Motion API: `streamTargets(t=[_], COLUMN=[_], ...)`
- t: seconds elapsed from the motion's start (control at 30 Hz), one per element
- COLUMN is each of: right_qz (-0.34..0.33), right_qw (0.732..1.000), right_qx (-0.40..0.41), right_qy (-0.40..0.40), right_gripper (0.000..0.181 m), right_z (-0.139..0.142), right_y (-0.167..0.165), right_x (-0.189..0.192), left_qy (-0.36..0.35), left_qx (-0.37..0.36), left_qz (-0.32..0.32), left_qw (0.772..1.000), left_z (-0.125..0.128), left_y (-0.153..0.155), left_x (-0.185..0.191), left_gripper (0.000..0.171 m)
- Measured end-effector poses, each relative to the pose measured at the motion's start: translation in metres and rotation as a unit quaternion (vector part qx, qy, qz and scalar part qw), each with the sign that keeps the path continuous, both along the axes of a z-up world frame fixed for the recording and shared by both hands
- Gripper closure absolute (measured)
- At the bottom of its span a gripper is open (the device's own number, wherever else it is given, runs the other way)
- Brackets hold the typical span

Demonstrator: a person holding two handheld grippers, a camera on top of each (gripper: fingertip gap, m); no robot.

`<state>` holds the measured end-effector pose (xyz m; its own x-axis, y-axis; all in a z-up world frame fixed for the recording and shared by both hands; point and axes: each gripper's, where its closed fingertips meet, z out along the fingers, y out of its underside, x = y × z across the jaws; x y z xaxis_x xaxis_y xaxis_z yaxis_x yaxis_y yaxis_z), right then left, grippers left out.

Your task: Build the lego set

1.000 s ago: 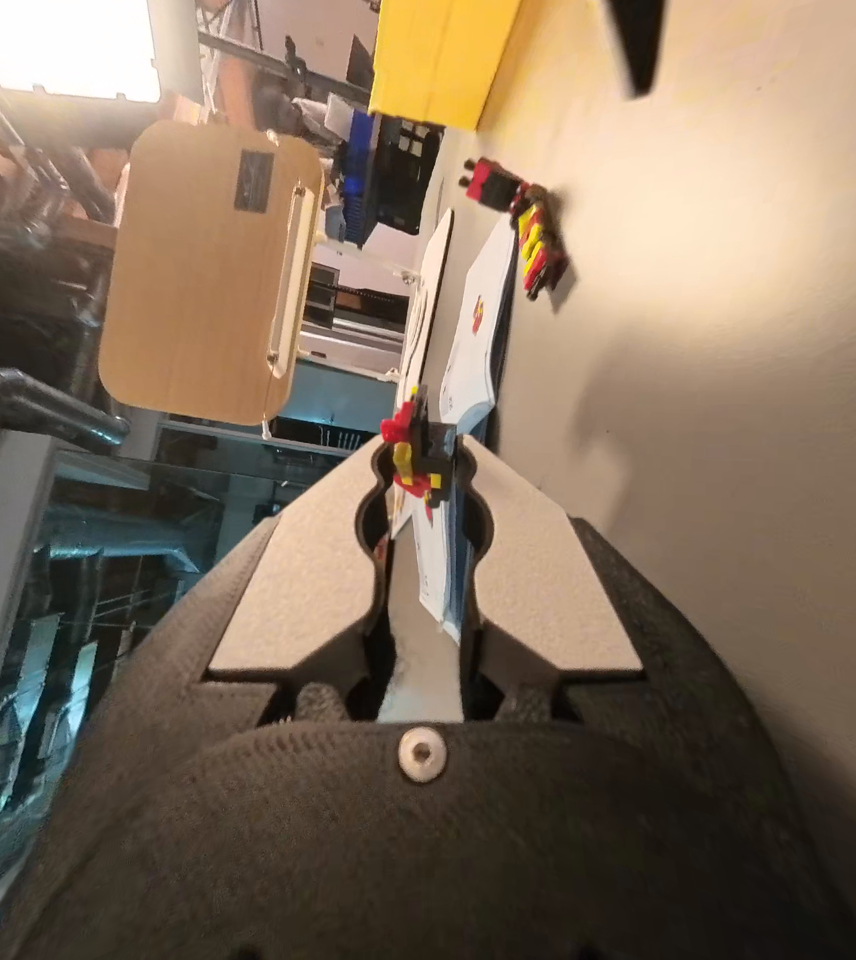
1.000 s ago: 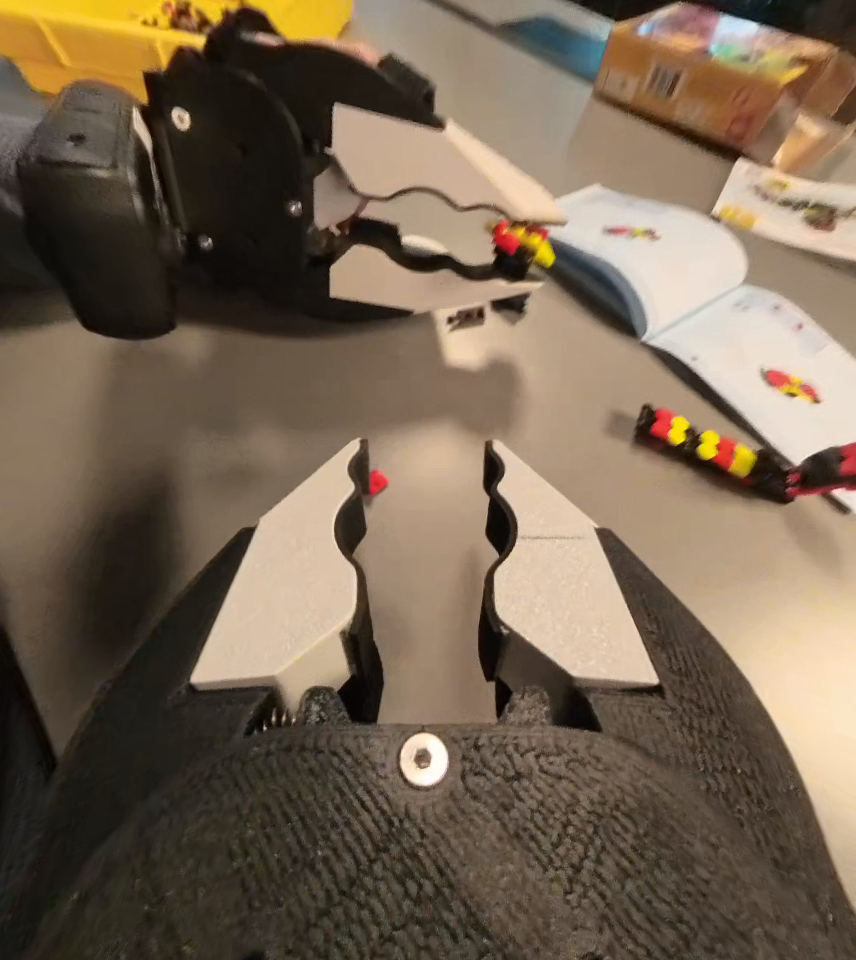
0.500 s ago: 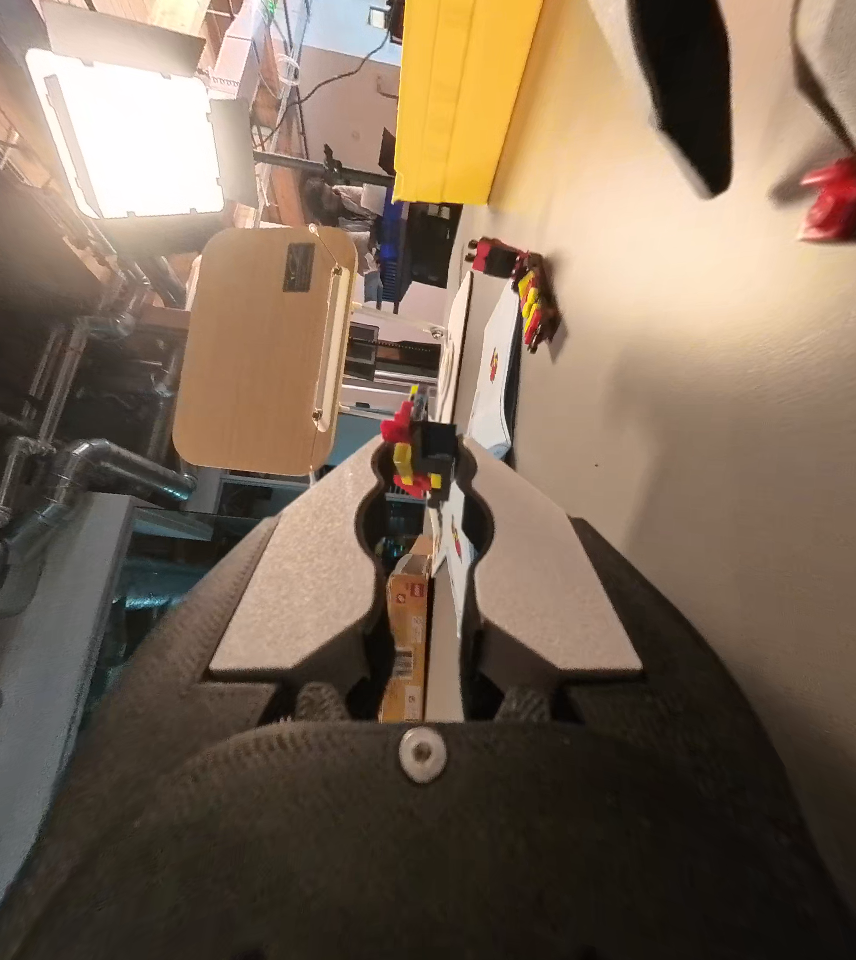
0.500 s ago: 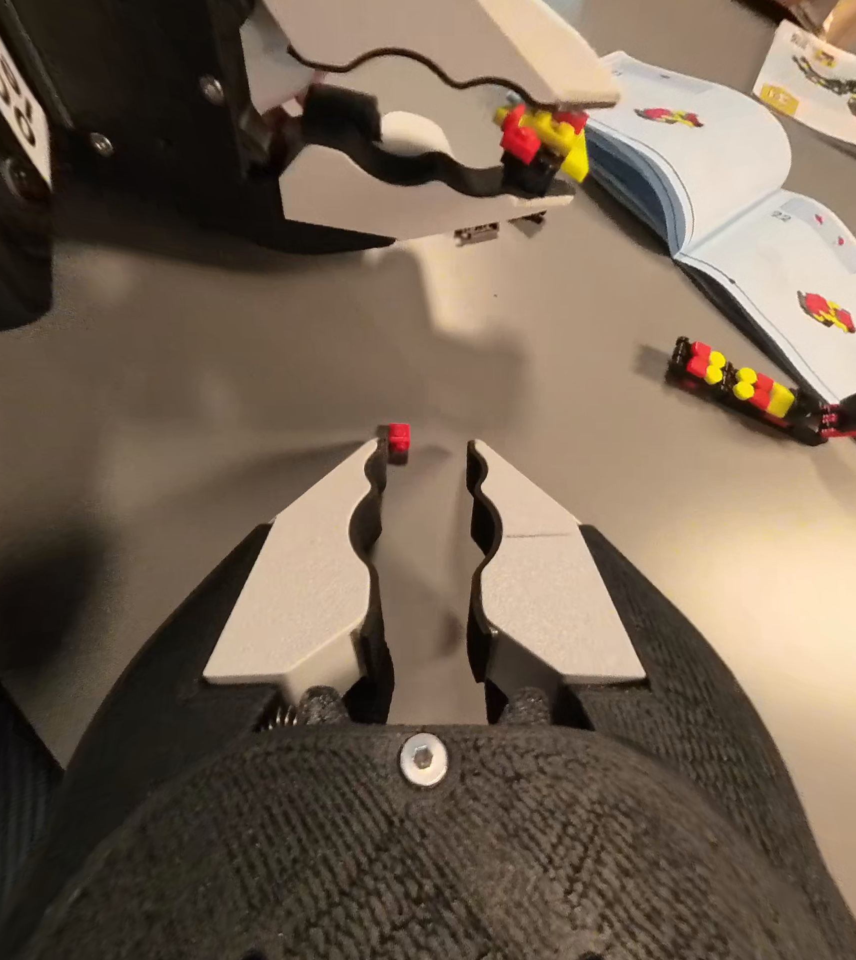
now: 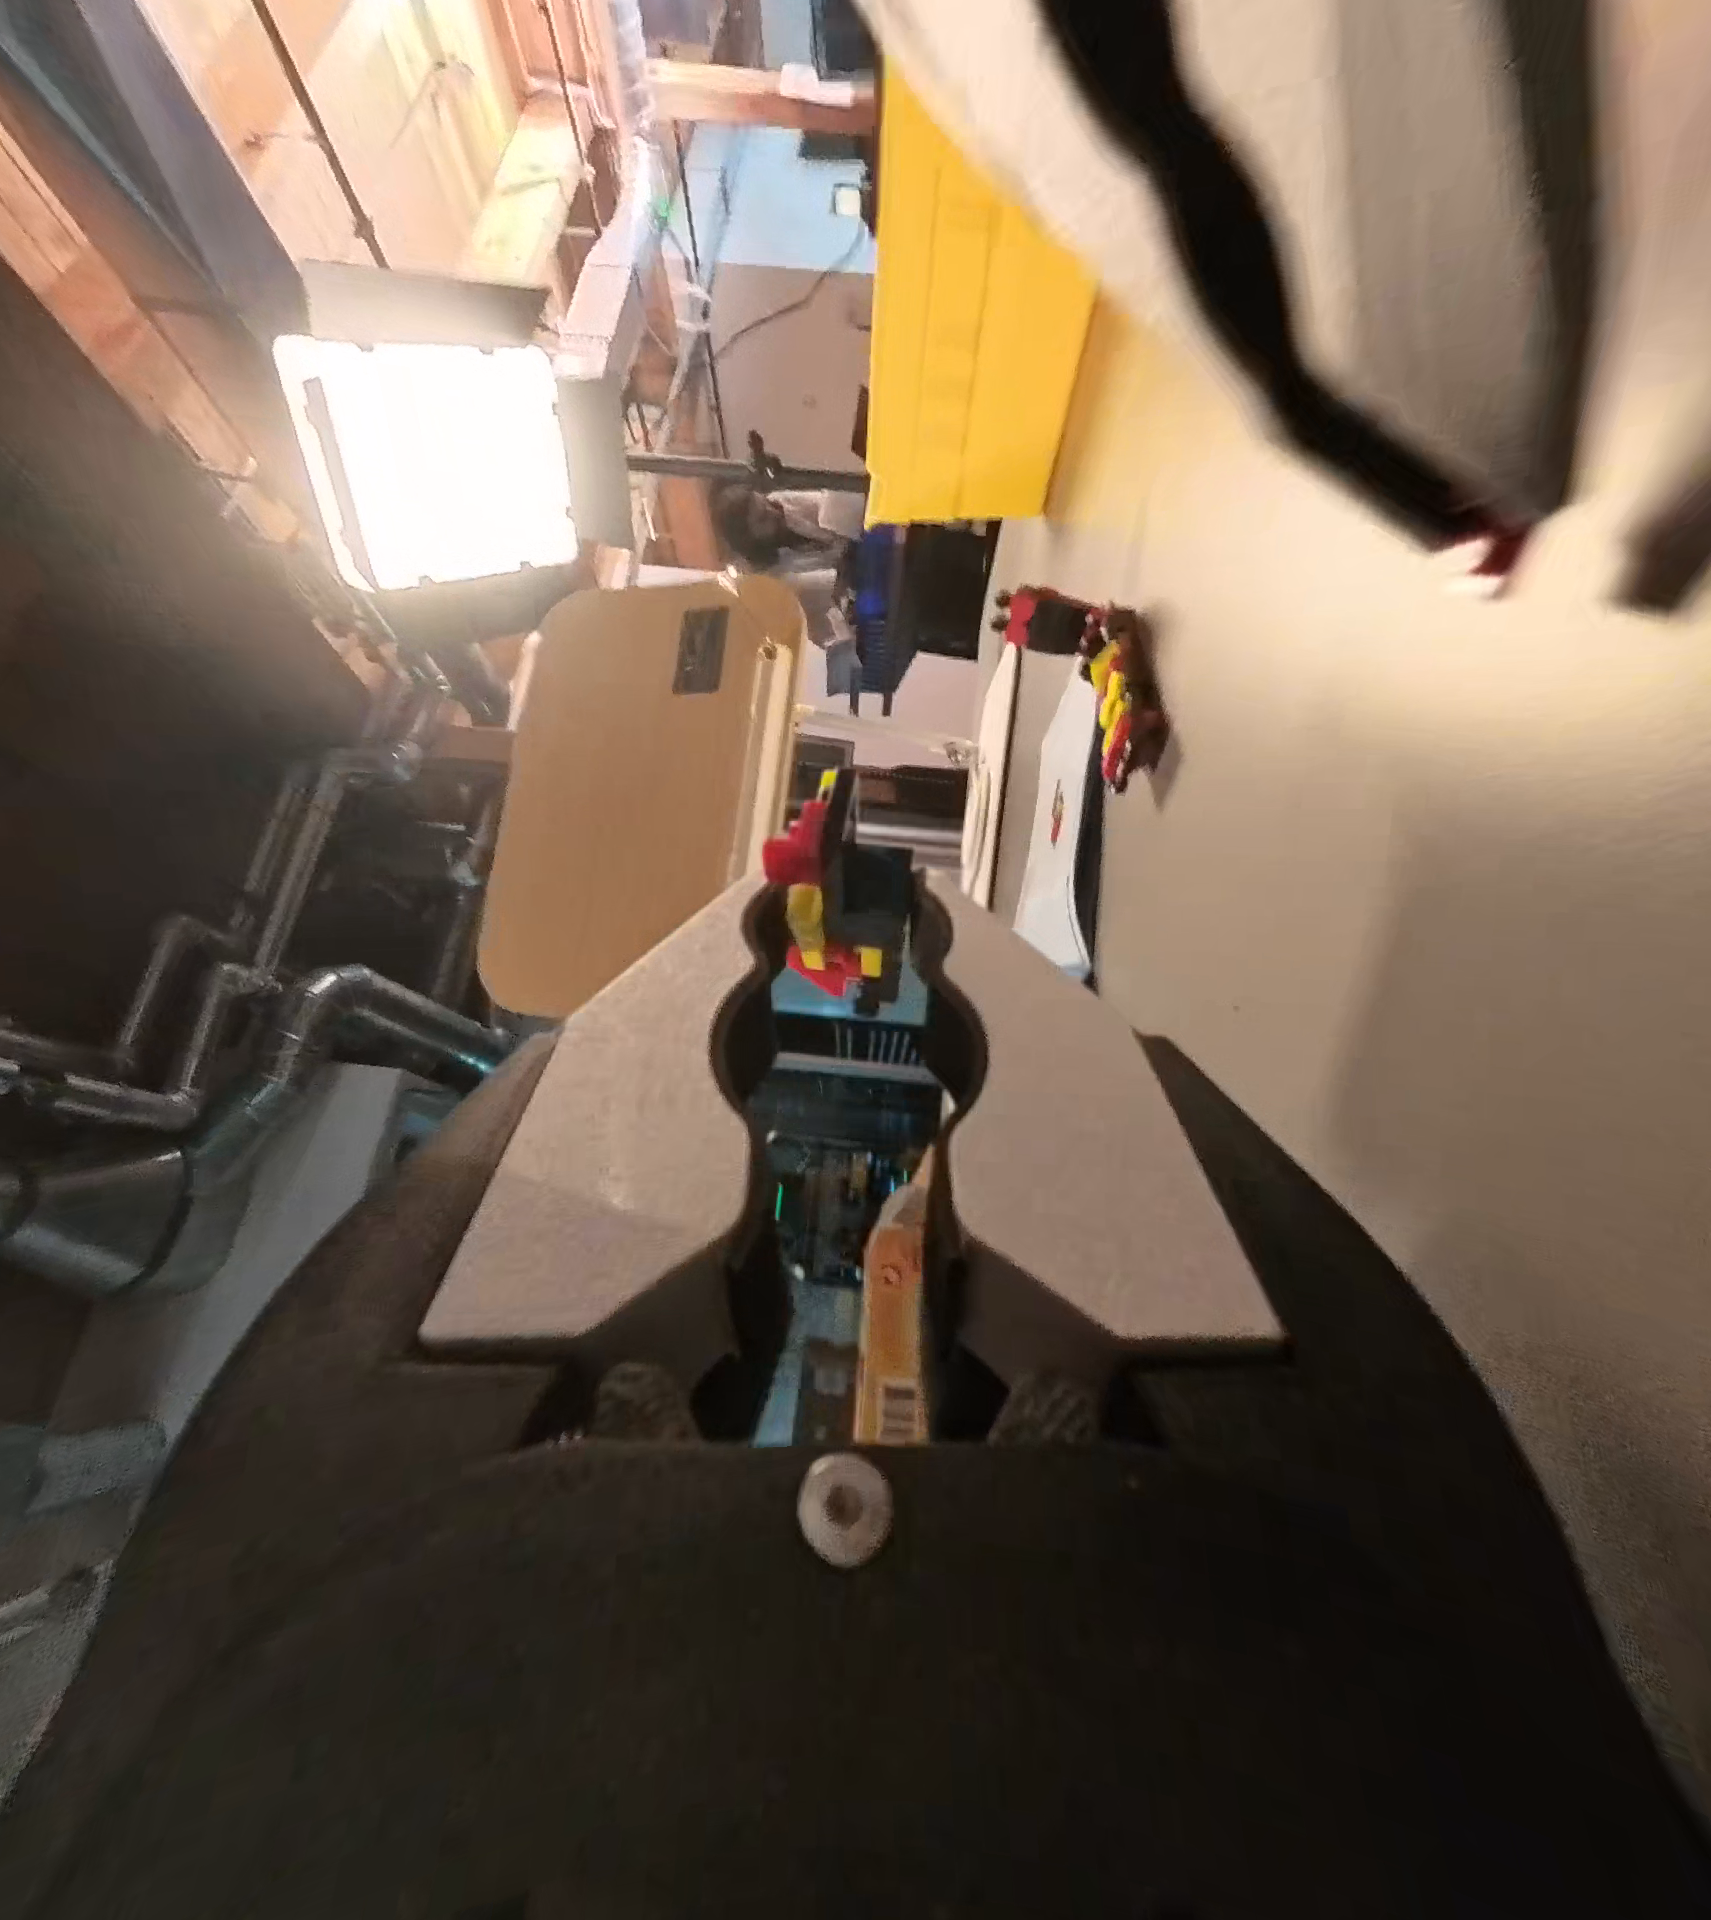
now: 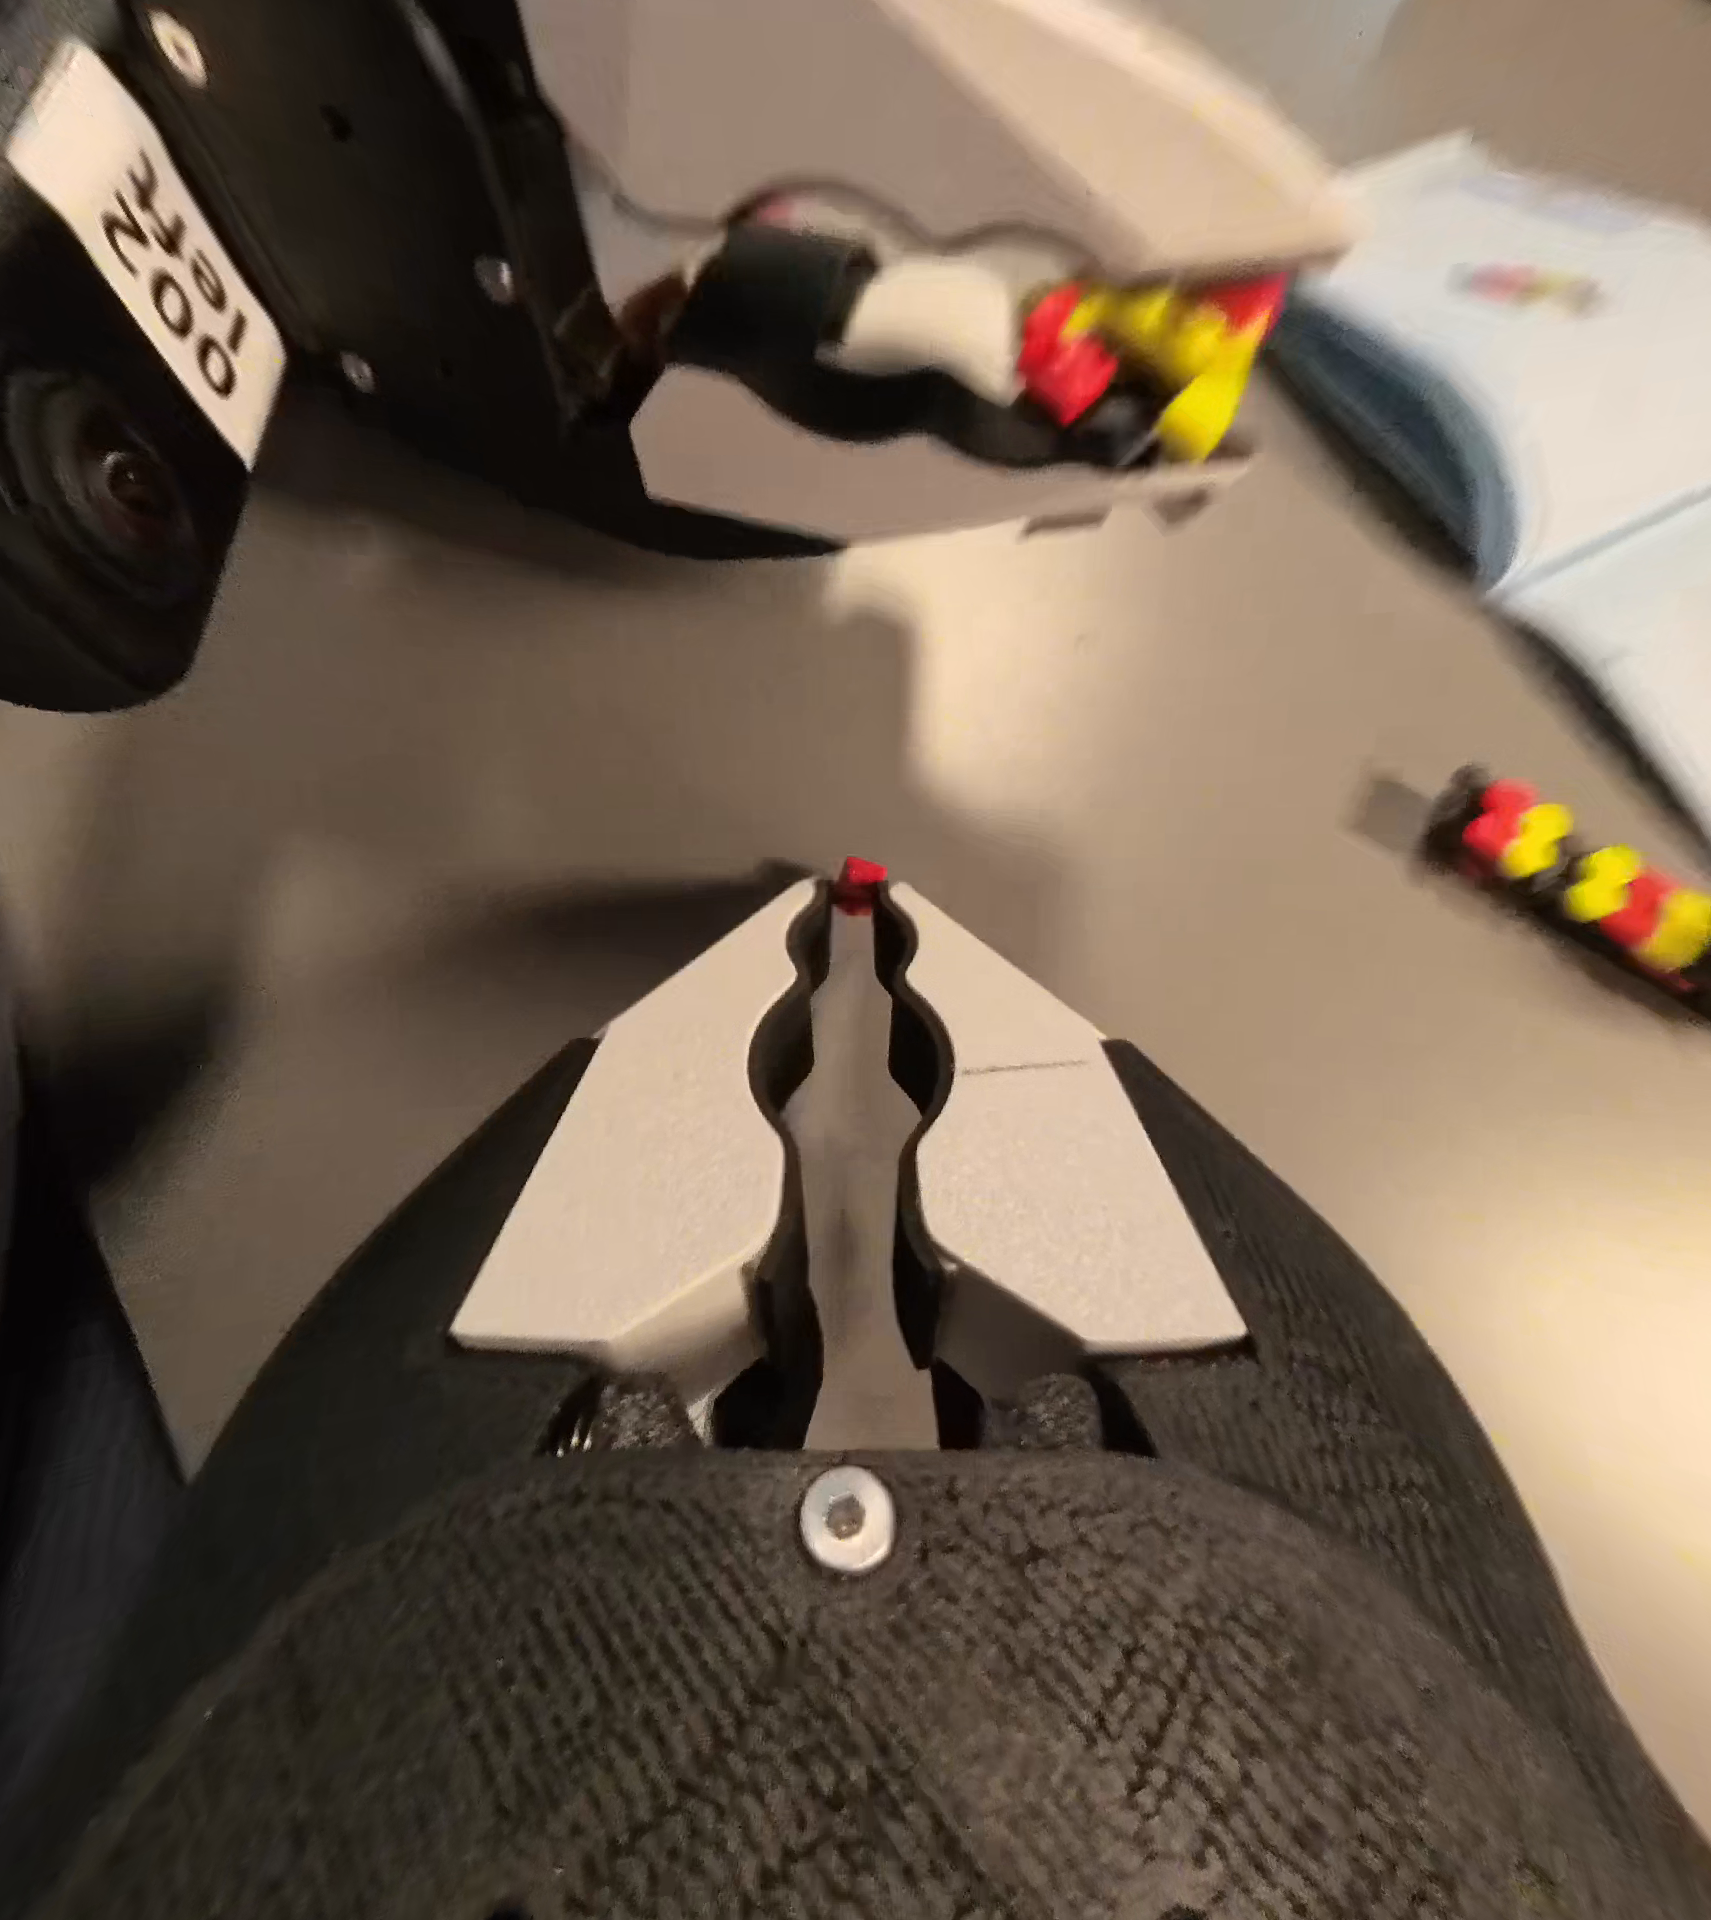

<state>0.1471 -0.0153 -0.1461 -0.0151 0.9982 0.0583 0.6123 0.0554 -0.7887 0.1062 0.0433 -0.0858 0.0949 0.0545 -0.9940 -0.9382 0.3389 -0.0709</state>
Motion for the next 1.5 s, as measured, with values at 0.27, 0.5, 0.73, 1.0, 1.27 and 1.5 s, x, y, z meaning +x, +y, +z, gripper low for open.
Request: streamTargets(t=[0.27, 0.5, 0.73, 1.0, 1.27, 1.5], right_qz=[0.199, 0.257, 0.293, 0.318, 0.334, 0.340], right_qw=[0.976, 0.966, 0.952, 0.940, 0.933, 0.929], right_qx=[-0.024, 0.003, 0.026, 0.038, 0.027, 0.037], right_qy=[0.086, -0.020, -0.083, -0.117, -0.130, -0.141], right_gripper=[0.176, 0.175, 0.175, 0.175, 0.175, 0.175], right_z=[0.102, 0.097, 0.088, 0.086, 0.084, 0.083], right_y=[-0.002, -0.009, -0.011, -0.012, -0.015, -0.014], right_x=[0.004, -0.001, -0.002, -0.001, 0.001, 0.000], left_qy=[-0.031, -0.064, -0.069, -0.069, -0.066, -0.065], left_qx=[0.013, 0.000, 0.004, 0.006, 0.007, 0.006], left_qz=[-0.113, -0.130, -0.139, -0.147, -0.152, -0.157], left_qw=[0.993, 0.990, 0.988, 0.987, 0.986, 0.985], left_z=[0.011, 0.016, 0.019, 0.019, 0.019, 0.019], left_y=[-0.021, -0.026, -0.030, -0.032, -0.034, -0.036], left_x=[0.038, 0.038, 0.039, 0.041, 0.042, 0.044], left_gripper=[0.150, 0.150, 0.150, 0.150, 0.150, 0.149])
